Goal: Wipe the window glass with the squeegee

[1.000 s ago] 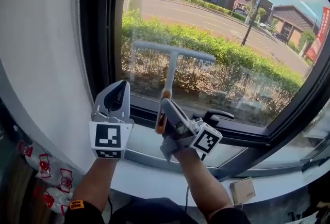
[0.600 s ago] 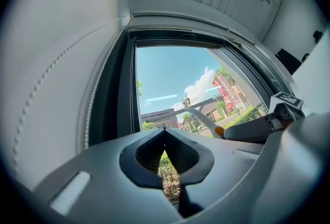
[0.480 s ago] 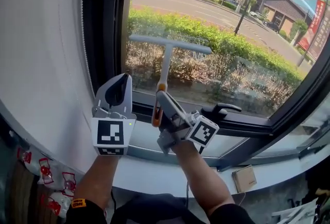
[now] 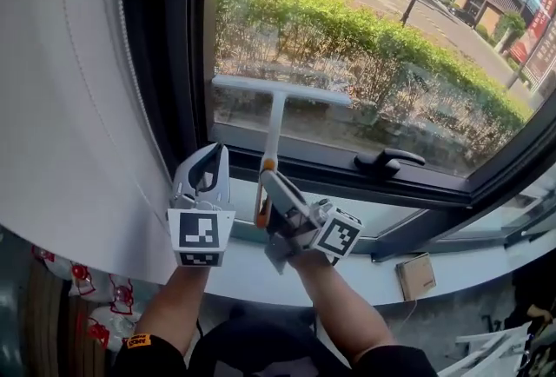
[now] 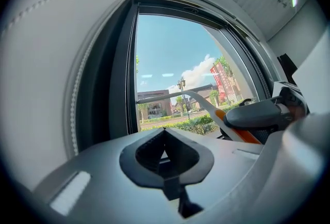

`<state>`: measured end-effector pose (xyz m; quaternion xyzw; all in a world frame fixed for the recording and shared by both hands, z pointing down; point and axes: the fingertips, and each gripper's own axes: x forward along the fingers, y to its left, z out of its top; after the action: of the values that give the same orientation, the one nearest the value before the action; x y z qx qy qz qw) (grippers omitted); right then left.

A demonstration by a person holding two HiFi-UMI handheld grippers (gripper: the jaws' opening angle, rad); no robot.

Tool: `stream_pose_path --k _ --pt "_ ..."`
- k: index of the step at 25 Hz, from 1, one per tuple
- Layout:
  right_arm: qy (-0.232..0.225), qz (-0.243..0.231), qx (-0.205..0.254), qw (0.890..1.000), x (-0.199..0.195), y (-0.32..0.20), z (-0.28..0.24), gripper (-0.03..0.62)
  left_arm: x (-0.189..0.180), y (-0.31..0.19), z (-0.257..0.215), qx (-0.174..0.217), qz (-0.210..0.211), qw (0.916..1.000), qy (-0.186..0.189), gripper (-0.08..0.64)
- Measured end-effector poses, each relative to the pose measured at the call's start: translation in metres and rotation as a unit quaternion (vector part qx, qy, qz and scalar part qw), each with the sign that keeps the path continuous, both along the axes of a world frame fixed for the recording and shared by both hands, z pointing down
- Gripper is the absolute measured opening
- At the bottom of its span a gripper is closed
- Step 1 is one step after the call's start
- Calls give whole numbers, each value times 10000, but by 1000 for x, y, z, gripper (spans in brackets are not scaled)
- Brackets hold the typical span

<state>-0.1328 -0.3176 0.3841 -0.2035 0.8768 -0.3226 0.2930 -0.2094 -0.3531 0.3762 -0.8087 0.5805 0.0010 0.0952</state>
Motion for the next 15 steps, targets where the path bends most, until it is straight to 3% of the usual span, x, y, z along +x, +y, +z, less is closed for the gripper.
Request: stream_pose_path --k 15 --pt "-67 88 -918 9957 5 13 94 46 -3 7 74 -726 -131 9972 -97 12"
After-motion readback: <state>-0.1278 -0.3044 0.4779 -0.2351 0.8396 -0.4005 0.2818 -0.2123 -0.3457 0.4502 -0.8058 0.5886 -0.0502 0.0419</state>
